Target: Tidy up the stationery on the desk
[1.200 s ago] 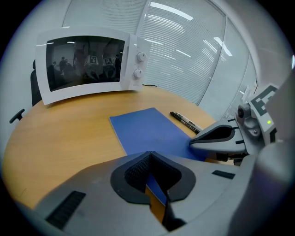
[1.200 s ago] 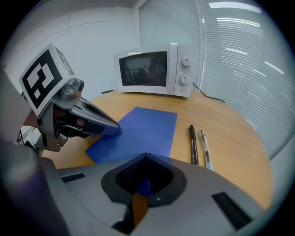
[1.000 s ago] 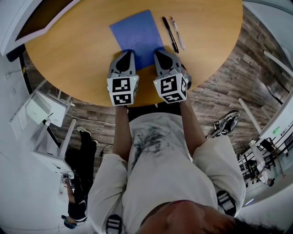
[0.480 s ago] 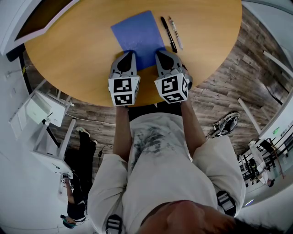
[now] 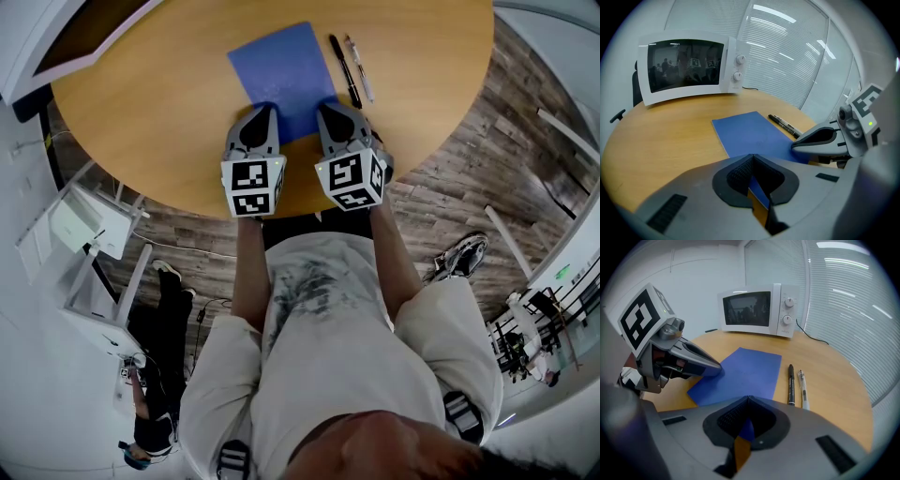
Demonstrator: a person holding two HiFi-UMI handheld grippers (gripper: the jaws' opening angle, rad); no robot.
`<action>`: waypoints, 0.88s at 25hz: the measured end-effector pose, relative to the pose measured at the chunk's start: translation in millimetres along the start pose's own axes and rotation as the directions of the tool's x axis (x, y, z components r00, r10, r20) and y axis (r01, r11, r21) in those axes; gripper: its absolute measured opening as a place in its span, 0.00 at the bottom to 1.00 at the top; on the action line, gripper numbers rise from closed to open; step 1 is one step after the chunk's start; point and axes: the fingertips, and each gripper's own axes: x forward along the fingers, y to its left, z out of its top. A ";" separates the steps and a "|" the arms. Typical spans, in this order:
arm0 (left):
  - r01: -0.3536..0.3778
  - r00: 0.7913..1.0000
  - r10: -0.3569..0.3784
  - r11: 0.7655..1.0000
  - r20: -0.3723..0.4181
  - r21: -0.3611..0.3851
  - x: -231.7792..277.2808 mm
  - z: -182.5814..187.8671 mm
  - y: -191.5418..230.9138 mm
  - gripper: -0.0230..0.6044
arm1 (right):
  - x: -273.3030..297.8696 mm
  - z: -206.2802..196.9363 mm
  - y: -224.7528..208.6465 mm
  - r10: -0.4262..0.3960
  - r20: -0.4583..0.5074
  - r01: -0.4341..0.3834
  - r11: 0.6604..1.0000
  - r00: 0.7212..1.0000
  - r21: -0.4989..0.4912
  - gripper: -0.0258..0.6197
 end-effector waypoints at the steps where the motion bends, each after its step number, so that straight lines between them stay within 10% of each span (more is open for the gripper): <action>1: -0.001 1.000 0.001 1.000 0.006 -0.001 -1.1 -0.1 0.4 0.05 | 0.1 0.1 0.7 0.001 0.002 -0.001 1.000 1.000 -0.001 0.14; 11: 0.017 0.986 -0.020 1.000 0.164 0.016 -25.7 32.8 -16.0 0.05 | -24.7 22.4 -6.4 -0.007 0.138 0.009 1.000 0.990 -0.017 0.14; 22: 0.108 0.895 -0.135 0.990 0.425 0.087 -73.8 91.2 -53.7 0.05 | -98.1 59.7 -36.6 -0.039 0.390 -0.016 0.990 0.920 0.137 0.14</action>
